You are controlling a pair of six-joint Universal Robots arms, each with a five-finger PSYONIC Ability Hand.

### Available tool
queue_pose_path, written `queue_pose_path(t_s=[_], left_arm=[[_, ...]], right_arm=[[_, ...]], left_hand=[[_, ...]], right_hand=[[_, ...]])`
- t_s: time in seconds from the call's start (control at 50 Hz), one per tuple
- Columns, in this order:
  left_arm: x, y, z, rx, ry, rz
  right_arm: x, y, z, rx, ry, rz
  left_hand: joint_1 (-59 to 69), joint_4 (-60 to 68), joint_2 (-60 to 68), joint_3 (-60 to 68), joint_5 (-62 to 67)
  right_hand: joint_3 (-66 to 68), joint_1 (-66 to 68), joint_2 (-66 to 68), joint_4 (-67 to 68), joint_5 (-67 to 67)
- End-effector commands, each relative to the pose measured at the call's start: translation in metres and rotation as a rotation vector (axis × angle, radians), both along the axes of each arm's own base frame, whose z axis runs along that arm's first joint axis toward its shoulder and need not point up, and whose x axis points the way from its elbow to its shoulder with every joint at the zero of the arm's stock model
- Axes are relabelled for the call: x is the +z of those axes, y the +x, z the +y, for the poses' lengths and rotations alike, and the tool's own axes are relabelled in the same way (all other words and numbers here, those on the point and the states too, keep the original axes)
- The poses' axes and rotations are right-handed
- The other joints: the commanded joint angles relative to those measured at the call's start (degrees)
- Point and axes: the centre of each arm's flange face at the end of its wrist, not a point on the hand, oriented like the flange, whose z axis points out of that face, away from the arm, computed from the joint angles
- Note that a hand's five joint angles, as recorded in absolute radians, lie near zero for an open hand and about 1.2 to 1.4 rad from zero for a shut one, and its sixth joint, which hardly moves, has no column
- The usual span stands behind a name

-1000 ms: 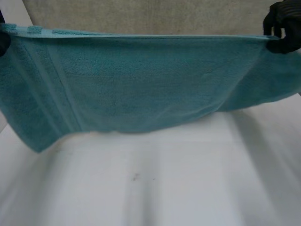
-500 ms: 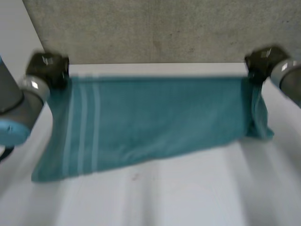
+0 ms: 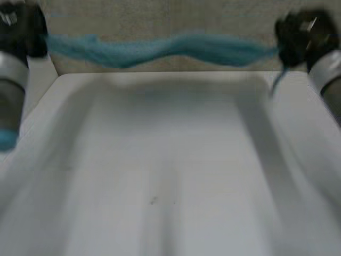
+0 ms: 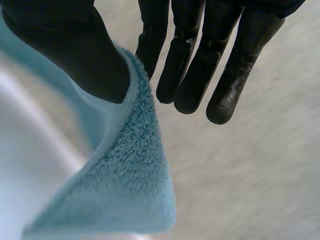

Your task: Fold the laundry

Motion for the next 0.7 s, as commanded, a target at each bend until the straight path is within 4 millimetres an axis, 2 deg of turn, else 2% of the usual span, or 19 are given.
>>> queue_pose_path(t_s=[0.02,0.04,0.06,0.1,0.12,0.18,0.2,0.24,0.28,0.36,0.52,0.7], left_arm=[[-0.088,0.017,0.013,0.032,0.223,-0.032],[-0.095,0.017,0.014,0.032,0.237,-0.035],[-0.108,0.017,0.014,0.033,0.259,-0.040],[-0.116,0.017,0.016,0.033,0.277,-0.045],[-0.120,0.017,0.016,0.033,0.288,-0.046],[-0.126,0.019,0.016,0.041,0.303,-0.048],[-0.126,0.020,0.017,0.041,0.306,-0.048],[-0.126,0.021,0.016,0.044,0.305,-0.049],[-0.126,0.021,0.016,0.044,0.303,-0.049],[-0.126,0.021,0.017,0.045,0.303,-0.047],[-0.127,0.024,0.017,0.053,0.306,-0.047],[-0.127,0.024,0.017,0.053,0.308,-0.047]], right_arm=[[-0.076,0.001,0.027,0.094,0.248,0.058],[-0.084,0.000,0.028,0.099,0.270,0.060],[-0.105,-0.001,0.026,0.104,0.331,0.069],[-0.128,-0.004,0.023,0.100,0.398,0.078],[-0.145,-0.007,0.021,0.092,0.451,0.082],[-0.160,-0.011,0.019,0.079,0.495,0.083],[-0.169,-0.014,0.018,0.062,0.524,0.086],[-0.170,-0.016,0.018,0.056,0.528,0.086],[-0.171,-0.029,0.014,0.007,0.544,0.073],[-0.163,-0.043,0.013,-0.052,0.550,0.019],[-0.161,-0.065,0.018,-0.141,0.624,-0.176],[-0.164,-0.077,0.013,-0.176,0.643,-0.241]], left_hand=[[15.46,11.51,11.14,11.55,12.97],[15.46,11.51,11.14,11.55,12.97],[15.46,11.51,11.14,11.55,12.97],[15.46,11.51,11.14,11.55,12.97],[15.46,11.51,11.14,11.55,12.97],[15.46,11.51,11.14,11.55,12.97],[15.46,11.51,11.14,11.55,12.97],[15.46,11.51,11.14,11.55,12.97],[15.46,11.51,11.14,11.55,12.97],[15.46,11.51,11.14,11.55,12.97],[15.46,11.51,11.14,11.55,12.97],[15.46,11.51,11.14,11.55,12.97]], right_hand=[[11.90,24.17,12.47,11.62,13.00],[11.90,24.17,12.47,11.62,13.00],[11.90,24.17,12.47,11.62,13.00],[11.90,24.17,12.47,11.62,13.00],[11.90,24.17,12.47,11.62,13.00],[10.29,22.56,10.87,10.02,11.40],[-1.72,10.56,-1.14,-1.99,-0.61],[-6.83,5.44,-6.26,-7.11,-5.73],[-22.29,-10.02,-21.72,-22.57,-21.19],[-34.08,-21.81,-33.50,-34.36,-32.98],[-36.16,-23.88,-35.58,-36.43,-35.05],[-34.31,-22.03,-33.73,-34.58,-33.20]])
